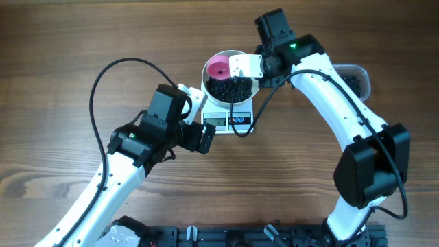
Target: Scoop item into bowl and weigh 150g on scale
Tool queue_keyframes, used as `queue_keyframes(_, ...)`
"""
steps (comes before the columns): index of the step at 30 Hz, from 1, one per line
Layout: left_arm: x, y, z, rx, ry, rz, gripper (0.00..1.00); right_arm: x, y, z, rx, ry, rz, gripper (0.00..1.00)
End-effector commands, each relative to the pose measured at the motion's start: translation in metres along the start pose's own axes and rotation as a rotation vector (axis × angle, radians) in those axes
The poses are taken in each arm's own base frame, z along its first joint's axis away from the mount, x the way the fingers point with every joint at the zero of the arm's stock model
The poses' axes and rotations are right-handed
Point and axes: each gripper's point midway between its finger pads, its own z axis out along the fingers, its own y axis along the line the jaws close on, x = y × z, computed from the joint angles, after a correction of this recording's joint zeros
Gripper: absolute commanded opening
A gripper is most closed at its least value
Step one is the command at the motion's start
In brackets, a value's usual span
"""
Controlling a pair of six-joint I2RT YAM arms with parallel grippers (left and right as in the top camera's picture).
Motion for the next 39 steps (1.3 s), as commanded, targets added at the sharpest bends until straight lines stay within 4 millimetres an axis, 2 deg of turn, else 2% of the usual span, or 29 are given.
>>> queue_keyframes(1, -0.007, -0.001, -0.003, -0.002, -0.016, 0.003, 1.00, -0.021, -0.004, -0.021, 0.006, -0.121, 0.122, 0.04)
queue_keyframes(11, -0.007, -0.001, -0.003, -0.002, -0.016, 0.003, 1.00, -0.031, 0.004, -0.029, -0.051, -0.178, 0.307, 0.04)
queue_keyframes(14, -0.007, -0.001, -0.003, -0.002, -0.016, 0.003, 1.00, -0.029, 0.016, -0.029, -0.105, -0.160, 0.398, 0.04)
queue_keyframes(17, -0.007, -0.001, -0.003, -0.002, -0.016, 0.003, 1.00, -0.032, 0.029, -0.033, -0.169, -0.179, 0.411, 0.04)
queue_keyframes(22, -0.007, -0.001, -0.003, -0.002, -0.016, 0.003, 1.00, -0.020, 0.019, -0.050, -0.138, -0.192, 0.518, 0.04)
queue_keyframes(27, -0.007, -0.001, -0.003, -0.002, -0.016, 0.003, 1.00, 0.006, 0.010, -0.071, -0.097, -0.198, 0.598, 0.04)
queue_keyframes(32, -0.007, -0.001, -0.003, -0.002, -0.016, 0.003, 1.00, 0.045, 0.007, -0.085, -0.100, -0.189, 0.779, 0.04)
queue_keyframes(34, -0.007, -0.001, -0.003, -0.002, -0.016, 0.003, 1.00, 0.076, 0.013, -0.092, -0.115, -0.151, 0.899, 0.04)
queue_keyframes(39, -0.007, -0.001, -0.003, -0.002, -0.016, 0.003, 1.00, 0.124, 0.037, -0.100, -0.179, -0.067, 1.047, 0.04)
